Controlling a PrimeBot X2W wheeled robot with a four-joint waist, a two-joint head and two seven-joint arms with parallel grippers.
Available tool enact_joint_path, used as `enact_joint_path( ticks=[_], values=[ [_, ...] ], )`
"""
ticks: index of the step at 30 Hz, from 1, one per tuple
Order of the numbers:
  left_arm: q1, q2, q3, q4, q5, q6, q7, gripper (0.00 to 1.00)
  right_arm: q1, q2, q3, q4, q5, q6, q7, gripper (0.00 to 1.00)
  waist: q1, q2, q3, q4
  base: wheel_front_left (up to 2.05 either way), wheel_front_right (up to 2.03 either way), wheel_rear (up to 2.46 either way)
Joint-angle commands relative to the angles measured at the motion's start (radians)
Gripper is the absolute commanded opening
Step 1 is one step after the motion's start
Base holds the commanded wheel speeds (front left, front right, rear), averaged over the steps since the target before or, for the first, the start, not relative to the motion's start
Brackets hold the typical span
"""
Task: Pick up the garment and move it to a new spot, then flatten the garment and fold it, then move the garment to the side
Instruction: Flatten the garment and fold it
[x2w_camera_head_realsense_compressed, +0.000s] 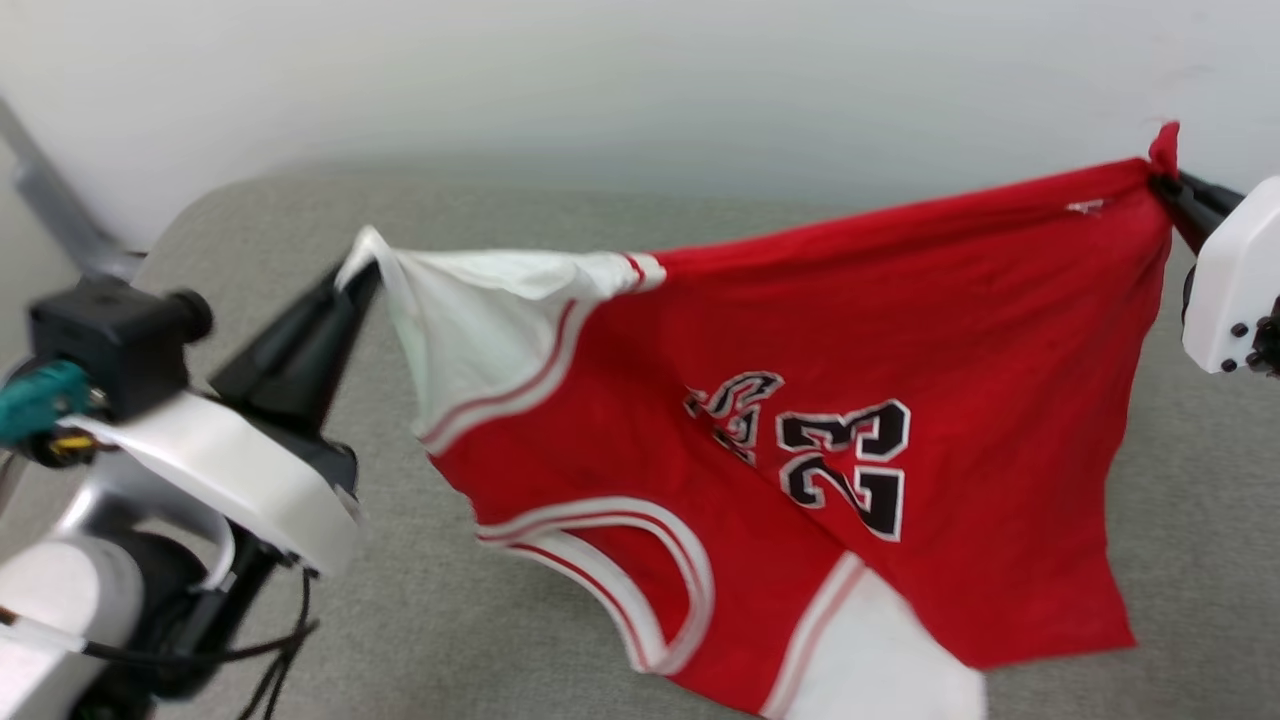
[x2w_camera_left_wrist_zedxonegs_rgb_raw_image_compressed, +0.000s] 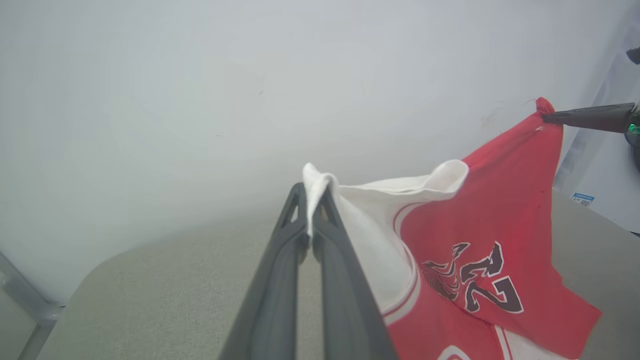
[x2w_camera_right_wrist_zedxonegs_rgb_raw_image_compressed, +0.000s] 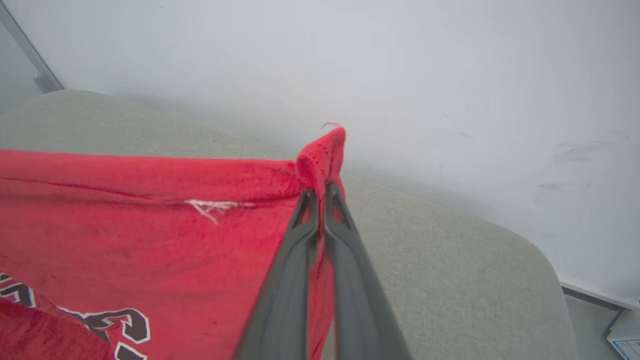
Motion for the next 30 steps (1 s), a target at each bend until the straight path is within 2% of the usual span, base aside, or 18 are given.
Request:
enact_joint_path(
  ticks=[1, 9, 19, 25, 30],
  values=[
    [-0.023, 0.007, 0.019, -0.001, 0.008, 0.008, -0.01, 0.0, -0.002, -0.001, -0.006, -0.026, 0.005, -0.001, -0.007, 0.0, 0.0, -0.0001, -0.027, -0.035, 0.0, 0.0, 0.0],
    [-0.129, 0.014, 0.105, -0.002, 0.044, 0.037, -0.054, 0.0, -0.009, 0.015, -0.03, -0.178, -0.011, -0.001, -0.012, 0.0, 0.0, -0.0001, -0.044, -0.097, 0.0, 0.0, 0.0],
    [-0.282, 0.007, 0.17, 0.0, 0.136, 0.069, -0.116, 0.0, -0.039, 0.056, -0.077, -0.315, -0.047, -0.001, -0.018, 0.0, 0.0, -0.0001, -0.019, -0.139, 0.0, 0.0, 0.0],
    [-0.385, 0.012, 0.194, 0.012, 0.169, 0.055, -0.128, 0.0, -0.084, 0.091, -0.102, -0.357, -0.067, -0.001, -0.028, 0.0, 0.0, -0.0001, 0.033, -0.153, 0.0, 0.0, 0.0],
    [-0.502, 0.029, 0.195, 0.051, 0.19, 0.0, -0.113, 0.0, -0.151, 0.107, -0.13, -0.371, -0.091, -0.001, -0.035, 0.0, 0.0, -0.0001, 0.114, -0.155, 0.0, 0.0, 0.0]
  ],
)
